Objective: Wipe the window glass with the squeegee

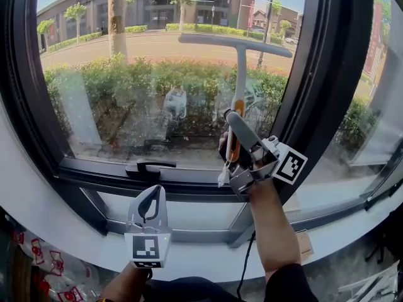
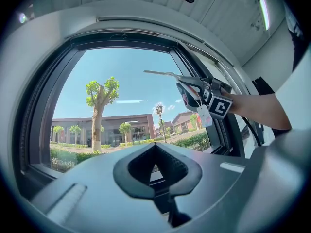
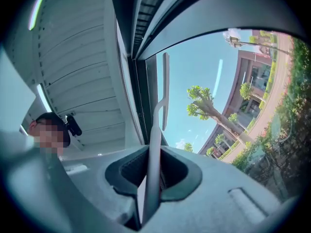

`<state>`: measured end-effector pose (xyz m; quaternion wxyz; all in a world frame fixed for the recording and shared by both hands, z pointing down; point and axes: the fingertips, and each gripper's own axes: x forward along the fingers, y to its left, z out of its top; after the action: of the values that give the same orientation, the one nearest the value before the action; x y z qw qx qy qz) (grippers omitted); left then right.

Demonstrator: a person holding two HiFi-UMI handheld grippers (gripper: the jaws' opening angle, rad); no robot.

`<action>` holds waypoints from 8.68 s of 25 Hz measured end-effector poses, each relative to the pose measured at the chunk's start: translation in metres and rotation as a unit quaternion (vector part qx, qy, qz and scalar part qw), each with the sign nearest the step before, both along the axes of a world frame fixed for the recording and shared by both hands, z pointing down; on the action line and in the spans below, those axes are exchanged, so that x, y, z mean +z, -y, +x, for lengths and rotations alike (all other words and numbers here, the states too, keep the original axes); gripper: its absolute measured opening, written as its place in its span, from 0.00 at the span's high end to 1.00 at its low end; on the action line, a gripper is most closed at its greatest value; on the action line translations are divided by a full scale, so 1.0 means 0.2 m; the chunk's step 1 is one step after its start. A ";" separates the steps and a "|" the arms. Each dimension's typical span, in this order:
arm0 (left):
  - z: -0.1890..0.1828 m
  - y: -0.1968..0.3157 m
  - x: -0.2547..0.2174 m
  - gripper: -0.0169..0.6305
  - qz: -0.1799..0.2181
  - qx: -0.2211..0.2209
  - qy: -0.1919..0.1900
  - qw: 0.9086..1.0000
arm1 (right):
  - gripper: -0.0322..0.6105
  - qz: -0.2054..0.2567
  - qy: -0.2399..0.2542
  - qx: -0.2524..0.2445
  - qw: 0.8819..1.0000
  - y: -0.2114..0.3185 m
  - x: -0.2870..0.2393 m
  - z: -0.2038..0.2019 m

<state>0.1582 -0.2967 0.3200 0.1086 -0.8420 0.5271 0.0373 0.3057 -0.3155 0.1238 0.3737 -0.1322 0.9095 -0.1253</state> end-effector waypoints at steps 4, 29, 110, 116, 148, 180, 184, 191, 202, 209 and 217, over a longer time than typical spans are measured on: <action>0.02 0.00 0.04 0.95 -0.008 0.004 0.006 1.000 | 0.88 -0.020 0.012 -0.003 1.000 -0.03 0.14 0.01; -0.08 -0.07 0.28 0.95 -0.061 0.000 0.023 0.998 | 0.88 -0.140 0.037 0.030 0.989 -0.20 0.97 0.02; -1.50 0.24 0.22 0.95 -0.039 -0.002 -0.044 0.998 | 0.88 -0.126 -0.055 0.077 0.987 0.08 0.81 -1.69; -1.27 0.23 0.04 0.95 -0.008 0.005 -0.027 1.000 | 0.88 -0.085 -0.045 0.074 0.993 0.08 0.54 -1.42; -0.72 0.11 0.41 0.95 -0.099 0.007 0.023 0.995 | 0.88 -0.252 -0.019 0.028 0.967 -0.01 1.39 -1.02; -0.02 0.07 0.12 0.95 -0.026 0.028 -0.009 0.999 | 0.88 -0.085 -0.013 0.041 0.995 -0.09 0.56 -0.07; 0.01 0.06 0.13 0.95 -0.027 0.025 -0.010 0.999 | 0.88 -0.093 -0.020 0.043 0.995 -0.09 0.62 -0.04; 0.12 0.02 0.26 0.95 -0.063 0.036 0.016 0.997 | 0.88 -0.144 -0.021 0.043 0.988 -0.14 0.90 0.02; 0.19 -0.01 0.56 0.95 -0.124 0.050 0.034 0.990 | 0.88 -0.247 -0.006 0.030 0.968 -0.21 1.44 0.02; 0.13 -0.04 0.65 0.95 -0.146 0.040 0.037 0.988 | 0.88 -0.268 0.010 0.018 0.963 -0.24 1.52 0.01; -0.07 -0.09 0.65 0.95 -0.157 0.016 0.026 0.987 | 0.88 -0.197 -0.013 0.054 0.979 -0.38 1.37 0.01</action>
<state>0.1447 -0.2786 0.4492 -0.0121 -0.8575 0.5101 -0.0658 0.3080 -0.2388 0.3968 0.3350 -0.2538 0.8630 -0.2804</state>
